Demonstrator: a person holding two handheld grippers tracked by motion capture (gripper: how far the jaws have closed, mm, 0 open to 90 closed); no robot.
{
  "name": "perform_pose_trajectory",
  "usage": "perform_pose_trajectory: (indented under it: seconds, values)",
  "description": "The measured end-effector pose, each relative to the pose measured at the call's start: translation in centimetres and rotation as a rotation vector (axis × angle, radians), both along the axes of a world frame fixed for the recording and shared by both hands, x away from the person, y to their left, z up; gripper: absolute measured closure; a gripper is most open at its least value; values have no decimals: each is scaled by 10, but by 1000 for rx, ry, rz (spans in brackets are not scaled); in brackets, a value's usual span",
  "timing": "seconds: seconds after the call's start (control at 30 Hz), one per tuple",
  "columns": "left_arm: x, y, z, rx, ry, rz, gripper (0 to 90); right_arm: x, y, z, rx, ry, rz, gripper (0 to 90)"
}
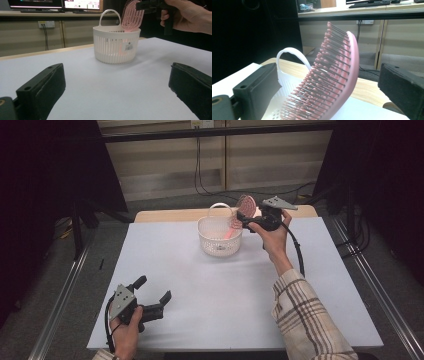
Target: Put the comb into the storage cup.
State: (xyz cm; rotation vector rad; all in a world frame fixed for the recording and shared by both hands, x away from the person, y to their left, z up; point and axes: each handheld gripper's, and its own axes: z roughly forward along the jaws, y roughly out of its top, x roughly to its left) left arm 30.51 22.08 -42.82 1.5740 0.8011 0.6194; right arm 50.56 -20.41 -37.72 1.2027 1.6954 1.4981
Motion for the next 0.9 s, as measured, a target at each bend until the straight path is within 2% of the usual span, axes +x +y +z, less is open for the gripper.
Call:
perform_pose_trajectory:
  seconds: [0.4,0.7,0.9]
  values:
    - [1,2,0,-5,5,7,10,-8,-9,10,0,-32,-7,16]
    - [0,2,-1,-10,4,11,10,-12,-13,3,-9,-24,-14,8]
    - [-1,3,-1,-19,3,15,10,-17,-14,9,-13,-51,-10,8]
